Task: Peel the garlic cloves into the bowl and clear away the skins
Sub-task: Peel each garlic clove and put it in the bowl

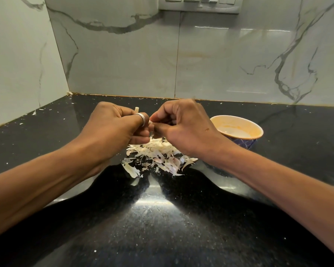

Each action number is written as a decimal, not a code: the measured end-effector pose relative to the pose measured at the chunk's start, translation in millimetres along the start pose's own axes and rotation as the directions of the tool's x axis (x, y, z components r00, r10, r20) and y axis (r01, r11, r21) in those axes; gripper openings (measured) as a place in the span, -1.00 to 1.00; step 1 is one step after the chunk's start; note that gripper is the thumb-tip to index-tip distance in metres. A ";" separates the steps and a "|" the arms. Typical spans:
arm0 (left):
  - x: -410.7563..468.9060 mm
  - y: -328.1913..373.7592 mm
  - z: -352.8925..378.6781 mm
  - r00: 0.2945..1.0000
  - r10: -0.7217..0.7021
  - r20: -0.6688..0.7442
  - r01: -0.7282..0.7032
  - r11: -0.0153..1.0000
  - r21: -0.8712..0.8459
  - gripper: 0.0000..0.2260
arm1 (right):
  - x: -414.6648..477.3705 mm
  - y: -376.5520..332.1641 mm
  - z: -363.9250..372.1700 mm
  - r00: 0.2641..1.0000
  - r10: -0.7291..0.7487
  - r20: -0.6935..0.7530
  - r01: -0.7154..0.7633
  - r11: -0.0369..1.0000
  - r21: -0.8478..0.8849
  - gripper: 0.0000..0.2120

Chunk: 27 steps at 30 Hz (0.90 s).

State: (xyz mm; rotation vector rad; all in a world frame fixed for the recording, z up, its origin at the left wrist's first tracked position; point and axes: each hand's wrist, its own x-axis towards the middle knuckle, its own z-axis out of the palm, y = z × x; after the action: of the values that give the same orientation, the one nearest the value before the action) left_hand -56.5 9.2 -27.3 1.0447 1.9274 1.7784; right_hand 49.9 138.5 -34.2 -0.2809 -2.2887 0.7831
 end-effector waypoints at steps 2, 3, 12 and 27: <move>0.2 1.7 0.7 0.998 -0.057 -0.005 0.057 0.996 -0.066 -0.82 | -0.8 -1.0 0.5 1.000 0.009 0.005 -0.009 1.000 0.000 -0.94; 0.2 2.3 1.4 0.996 -0.088 -0.008 0.087 0.991 -0.105 -0.82 | -1.2 -1.2 0.3 1.000 0.016 0.009 -0.016 1.000 0.000 -0.94; 2.8 8.5 1.2 0.979 -0.204 -0.028 0.189 0.944 -0.272 -0.87 | -1.1 -4.4 -1.1 0.998 0.056 0.027 -0.060 0.990 0.130 -0.92; 0.9 5.0 -2.1 0.999 -0.037 0.025 0.037 0.999 0.009 -0.91 | 1.6 2.6 -0.2 0.999 0.045 -0.009 -0.045 0.998 0.041 -0.93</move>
State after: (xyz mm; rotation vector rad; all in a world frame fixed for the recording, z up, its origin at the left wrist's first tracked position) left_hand -57.0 8.1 -21.9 1.0221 1.9284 1.7310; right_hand 48.9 141.3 -34.8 -0.3180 -2.2617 0.8483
